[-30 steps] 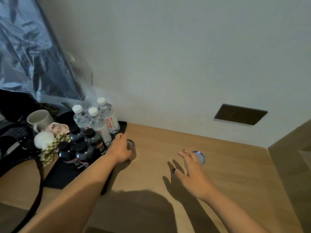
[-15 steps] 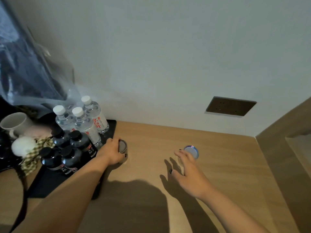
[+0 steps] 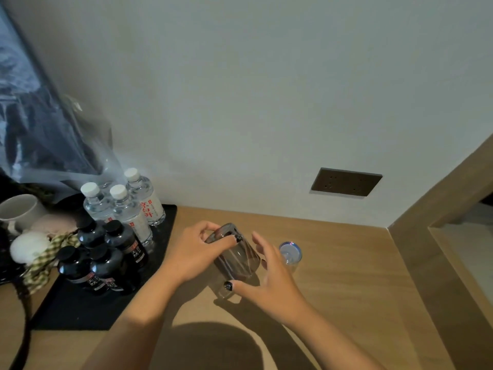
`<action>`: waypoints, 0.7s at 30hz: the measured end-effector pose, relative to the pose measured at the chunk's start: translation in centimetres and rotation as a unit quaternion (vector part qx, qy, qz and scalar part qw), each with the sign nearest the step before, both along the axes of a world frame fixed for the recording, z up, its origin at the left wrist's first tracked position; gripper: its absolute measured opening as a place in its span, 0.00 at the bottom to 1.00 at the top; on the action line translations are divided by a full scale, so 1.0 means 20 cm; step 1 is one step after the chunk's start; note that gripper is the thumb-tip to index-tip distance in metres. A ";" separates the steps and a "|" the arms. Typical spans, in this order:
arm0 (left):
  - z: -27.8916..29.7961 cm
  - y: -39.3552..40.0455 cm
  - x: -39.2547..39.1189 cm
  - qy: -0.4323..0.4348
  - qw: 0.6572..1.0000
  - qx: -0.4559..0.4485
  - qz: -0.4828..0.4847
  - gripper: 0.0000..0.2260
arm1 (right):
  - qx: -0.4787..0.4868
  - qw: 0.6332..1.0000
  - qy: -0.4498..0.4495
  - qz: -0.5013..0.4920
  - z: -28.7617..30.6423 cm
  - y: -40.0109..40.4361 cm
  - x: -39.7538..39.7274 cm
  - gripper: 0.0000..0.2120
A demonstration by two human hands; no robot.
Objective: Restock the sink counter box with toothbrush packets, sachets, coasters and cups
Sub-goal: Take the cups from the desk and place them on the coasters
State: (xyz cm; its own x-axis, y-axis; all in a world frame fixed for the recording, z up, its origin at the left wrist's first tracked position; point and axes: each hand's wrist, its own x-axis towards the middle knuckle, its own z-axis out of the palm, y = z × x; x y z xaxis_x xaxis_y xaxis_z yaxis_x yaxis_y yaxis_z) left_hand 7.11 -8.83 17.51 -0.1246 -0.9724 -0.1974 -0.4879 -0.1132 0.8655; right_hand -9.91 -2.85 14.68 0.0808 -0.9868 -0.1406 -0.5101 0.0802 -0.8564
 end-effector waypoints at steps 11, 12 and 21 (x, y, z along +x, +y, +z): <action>-0.17 0.24 -0.19 0.272 0.953 0.120 0.058 0.19 | -0.005 0.994 -0.076 -0.076 0.01 0.13 -0.15 0.27; -0.19 0.25 -0.20 0.301 0.942 0.138 0.048 0.21 | 0.010 0.992 -0.098 -0.080 0.01 0.13 -0.17 0.27; -0.22 0.26 -0.39 0.392 0.897 0.173 0.109 0.35 | 0.100 0.968 -0.213 -0.091 -0.04 0.21 -0.25 0.23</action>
